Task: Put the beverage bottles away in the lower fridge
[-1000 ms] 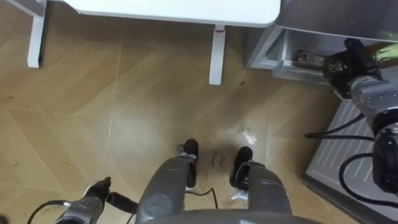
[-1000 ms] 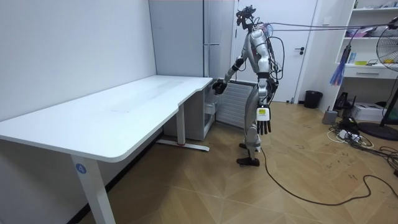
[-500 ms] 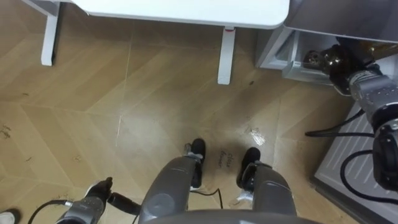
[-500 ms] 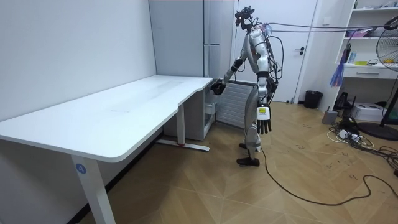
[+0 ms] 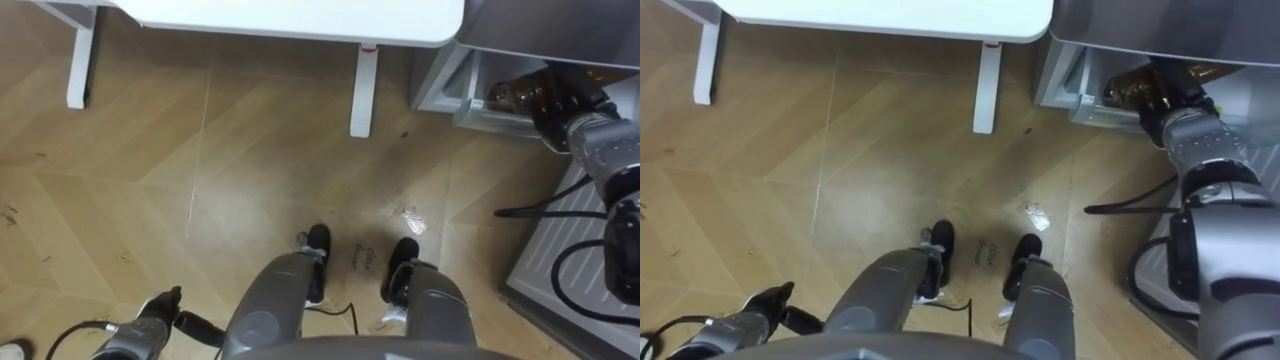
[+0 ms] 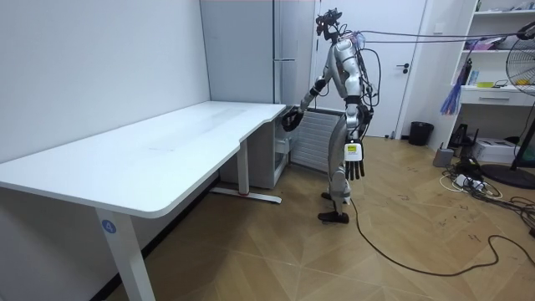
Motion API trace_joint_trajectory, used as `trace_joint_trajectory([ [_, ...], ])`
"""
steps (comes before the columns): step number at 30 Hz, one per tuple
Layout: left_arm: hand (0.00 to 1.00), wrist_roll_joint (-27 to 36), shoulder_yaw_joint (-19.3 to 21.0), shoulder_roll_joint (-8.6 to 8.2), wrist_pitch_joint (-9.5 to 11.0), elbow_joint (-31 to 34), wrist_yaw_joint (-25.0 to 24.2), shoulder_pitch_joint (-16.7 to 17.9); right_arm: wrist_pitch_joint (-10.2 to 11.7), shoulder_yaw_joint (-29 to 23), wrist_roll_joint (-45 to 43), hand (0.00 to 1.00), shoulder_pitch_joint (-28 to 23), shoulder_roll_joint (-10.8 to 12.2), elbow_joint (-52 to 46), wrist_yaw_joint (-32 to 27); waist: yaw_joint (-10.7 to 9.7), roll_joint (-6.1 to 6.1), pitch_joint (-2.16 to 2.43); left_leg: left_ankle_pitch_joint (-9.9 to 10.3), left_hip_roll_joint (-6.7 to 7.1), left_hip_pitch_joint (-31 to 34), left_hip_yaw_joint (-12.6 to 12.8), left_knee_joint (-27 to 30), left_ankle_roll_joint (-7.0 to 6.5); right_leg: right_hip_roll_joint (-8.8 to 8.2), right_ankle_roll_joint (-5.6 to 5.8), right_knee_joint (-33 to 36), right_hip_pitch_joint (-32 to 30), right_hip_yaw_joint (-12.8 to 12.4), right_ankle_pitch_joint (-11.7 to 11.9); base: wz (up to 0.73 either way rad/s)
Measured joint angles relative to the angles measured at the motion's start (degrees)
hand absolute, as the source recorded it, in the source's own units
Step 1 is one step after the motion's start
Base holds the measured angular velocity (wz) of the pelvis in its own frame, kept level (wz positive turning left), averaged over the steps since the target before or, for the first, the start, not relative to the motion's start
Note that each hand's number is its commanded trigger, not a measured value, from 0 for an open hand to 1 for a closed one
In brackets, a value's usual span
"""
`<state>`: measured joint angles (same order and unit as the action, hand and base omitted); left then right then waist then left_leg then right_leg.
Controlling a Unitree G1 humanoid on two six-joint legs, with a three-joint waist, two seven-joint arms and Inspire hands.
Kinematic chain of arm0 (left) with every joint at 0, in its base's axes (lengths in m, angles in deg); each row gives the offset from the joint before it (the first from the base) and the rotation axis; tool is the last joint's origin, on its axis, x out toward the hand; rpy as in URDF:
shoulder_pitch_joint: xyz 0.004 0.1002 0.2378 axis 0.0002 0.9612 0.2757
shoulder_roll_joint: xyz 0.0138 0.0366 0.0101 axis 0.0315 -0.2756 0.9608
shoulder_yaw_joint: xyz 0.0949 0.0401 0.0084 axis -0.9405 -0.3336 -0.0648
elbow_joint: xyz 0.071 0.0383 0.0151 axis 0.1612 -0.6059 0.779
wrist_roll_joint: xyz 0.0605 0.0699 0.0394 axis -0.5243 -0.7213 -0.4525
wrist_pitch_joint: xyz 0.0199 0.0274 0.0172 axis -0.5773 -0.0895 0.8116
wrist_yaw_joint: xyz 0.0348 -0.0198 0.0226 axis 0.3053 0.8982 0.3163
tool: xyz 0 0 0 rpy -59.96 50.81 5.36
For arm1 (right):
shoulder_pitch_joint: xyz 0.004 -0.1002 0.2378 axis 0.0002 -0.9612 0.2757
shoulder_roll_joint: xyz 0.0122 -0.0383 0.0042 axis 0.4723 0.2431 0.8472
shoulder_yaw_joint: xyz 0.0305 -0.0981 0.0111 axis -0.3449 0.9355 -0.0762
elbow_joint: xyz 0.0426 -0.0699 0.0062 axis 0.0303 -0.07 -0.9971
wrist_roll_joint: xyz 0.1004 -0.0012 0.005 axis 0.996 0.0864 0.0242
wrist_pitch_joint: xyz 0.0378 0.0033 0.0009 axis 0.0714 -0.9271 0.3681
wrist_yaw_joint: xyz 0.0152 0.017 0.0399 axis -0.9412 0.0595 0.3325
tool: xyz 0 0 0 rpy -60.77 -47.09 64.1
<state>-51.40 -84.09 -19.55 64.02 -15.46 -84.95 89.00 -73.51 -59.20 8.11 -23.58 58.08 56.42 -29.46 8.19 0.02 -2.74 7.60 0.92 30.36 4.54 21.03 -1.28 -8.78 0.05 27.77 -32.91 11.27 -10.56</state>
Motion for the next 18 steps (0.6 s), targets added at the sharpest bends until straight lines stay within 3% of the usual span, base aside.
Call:
trace_joint_trajectory([
  [18,0.0,0.1,0.0,0.01,-0.7,0.0,0.7,0.0,-0.4,0.0,0.0,0.0,0.9,0.0,0.0,-2.3,-0.4,0.1,0.02,0.0,-0.1,-0.1,0.1,0.5,-0.01,0.16,0.02,0.0,0.4,0.0,0.1,0.0],
])
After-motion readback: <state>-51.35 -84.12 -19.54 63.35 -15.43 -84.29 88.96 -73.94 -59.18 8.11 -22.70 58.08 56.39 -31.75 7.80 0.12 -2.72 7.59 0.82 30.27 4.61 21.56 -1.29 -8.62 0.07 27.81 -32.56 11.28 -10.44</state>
